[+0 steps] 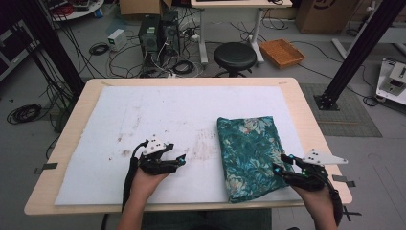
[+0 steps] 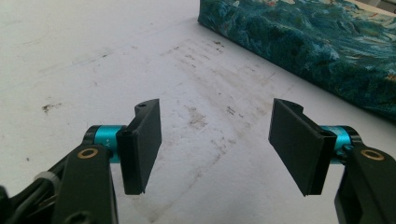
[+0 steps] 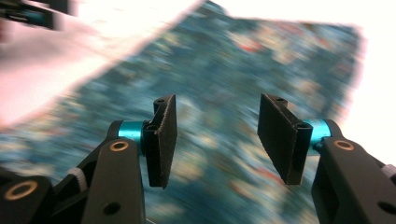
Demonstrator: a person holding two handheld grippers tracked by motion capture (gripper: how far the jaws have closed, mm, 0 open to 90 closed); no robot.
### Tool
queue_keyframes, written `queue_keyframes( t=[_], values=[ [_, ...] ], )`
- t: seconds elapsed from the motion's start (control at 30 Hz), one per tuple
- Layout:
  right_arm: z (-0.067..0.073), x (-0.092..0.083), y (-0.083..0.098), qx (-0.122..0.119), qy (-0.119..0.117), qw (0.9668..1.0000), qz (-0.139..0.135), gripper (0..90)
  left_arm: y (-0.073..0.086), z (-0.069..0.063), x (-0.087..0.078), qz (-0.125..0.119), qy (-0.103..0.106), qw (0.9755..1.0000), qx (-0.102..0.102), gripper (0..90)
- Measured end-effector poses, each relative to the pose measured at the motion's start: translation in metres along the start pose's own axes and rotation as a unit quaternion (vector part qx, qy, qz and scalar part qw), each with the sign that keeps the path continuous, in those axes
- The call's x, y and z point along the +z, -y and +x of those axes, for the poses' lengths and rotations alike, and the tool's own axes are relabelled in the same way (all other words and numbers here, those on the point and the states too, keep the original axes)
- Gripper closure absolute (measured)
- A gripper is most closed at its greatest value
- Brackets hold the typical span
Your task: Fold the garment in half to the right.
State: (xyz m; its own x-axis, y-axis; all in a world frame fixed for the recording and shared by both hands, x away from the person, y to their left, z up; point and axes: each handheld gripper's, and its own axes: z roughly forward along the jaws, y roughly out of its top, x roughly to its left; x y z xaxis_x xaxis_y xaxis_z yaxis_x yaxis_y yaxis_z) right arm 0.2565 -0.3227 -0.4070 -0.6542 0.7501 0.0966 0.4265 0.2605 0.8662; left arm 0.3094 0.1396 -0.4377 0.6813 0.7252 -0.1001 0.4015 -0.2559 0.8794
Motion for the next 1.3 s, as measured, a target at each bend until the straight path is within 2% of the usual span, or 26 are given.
queue_keyframes(
  t=[0.1,0.27,0.33,0.4,0.47,0.57,0.63,0.73,0.8,0.93,0.97,1.07,1.1,1.2,1.27,1.3],
  values=[
    [0.020,0.011,-0.007,-0.014,-0.031,0.9994,0.002,47.4,0.000,0.001,-0.001,-0.001,-0.001,1.0000,0.001,34.6],
    [0.052,0.035,-0.008,-0.039,-0.086,0.9954,0.016,46.7,0.001,0.002,-0.002,-0.001,-0.003,1.0000,-0.001,34.7],
    [0.059,0.046,-0.005,-0.051,-0.087,0.9945,0.030,46.7,0.001,0.002,-0.002,-0.002,-0.003,1.0000,-0.003,34.6],
    [0.062,0.057,-0.001,-0.048,-0.090,0.9935,0.049,46.6,0.001,0.002,-0.002,-0.001,-0.003,1.0000,-0.001,34.6],
    [0.065,0.064,0.006,-0.055,-0.084,0.9929,0.065,46.6,0.001,0.002,-0.002,0.000,-0.003,1.0000,-0.001,34.6],
    [0.071,0.071,0.014,-0.080,-0.064,0.9908,0.088,46.8,0.002,0.003,-0.002,0.003,-0.005,1.0000,-0.002,34.7],
    [0.073,0.072,0.017,-0.085,-0.059,0.9907,0.088,47.1,0.002,0.003,-0.001,0.003,-0.005,1.0000,-0.003,34.6],
    [0.069,0.067,0.015,-0.077,-0.071,0.9913,0.079,45.5,0.002,0.002,-0.001,0.003,-0.005,1.0000,-0.002,34.6],
    [0.062,0.057,0.011,-0.068,-0.069,0.9931,0.066,45.1,0.002,0.002,-0.001,0.002,-0.005,1.0000,-0.002,34.6],
    [0.037,0.033,0.010,-0.035,-0.019,0.9982,0.044,46.3,0.002,0.003,-0.002,0.000,-0.007,1.0000,-0.004,34.6],
    [0.026,0.025,0.012,-0.022,0.007,0.9988,0.043,46.8,0.002,0.003,-0.003,0.001,-0.007,1.0000,-0.003,34.6],
    [0.005,0.010,0.023,0.012,0.058,0.9971,0.048,51.2,0.002,0.003,-0.002,0.001,-0.008,1.0000,-0.004,34.6],
    [-0.002,0.007,0.027,0.025,0.064,0.9964,0.050,53.7,0.002,0.003,-0.002,0.001,-0.007,1.0000,-0.004,34.6],
    [-0.013,0.006,0.041,0.041,0.064,0.9949,0.067,73.1,0.002,0.003,-0.001,0.003,-0.008,1.0000,-0.003,34.6],
    [-0.013,0.012,0.048,0.029,0.062,0.9943,0.081,80.9,0.002,0.002,-0.001,0.002,-0.007,1.0000,-0.003,34.6],
    [-0.012,0.012,0.049,0.021,0.070,0.9945,0.074,84.8,0.002,0.002,-0.001,0.003,-0.008,1.0000,-0.003,34.6]
  ],
)
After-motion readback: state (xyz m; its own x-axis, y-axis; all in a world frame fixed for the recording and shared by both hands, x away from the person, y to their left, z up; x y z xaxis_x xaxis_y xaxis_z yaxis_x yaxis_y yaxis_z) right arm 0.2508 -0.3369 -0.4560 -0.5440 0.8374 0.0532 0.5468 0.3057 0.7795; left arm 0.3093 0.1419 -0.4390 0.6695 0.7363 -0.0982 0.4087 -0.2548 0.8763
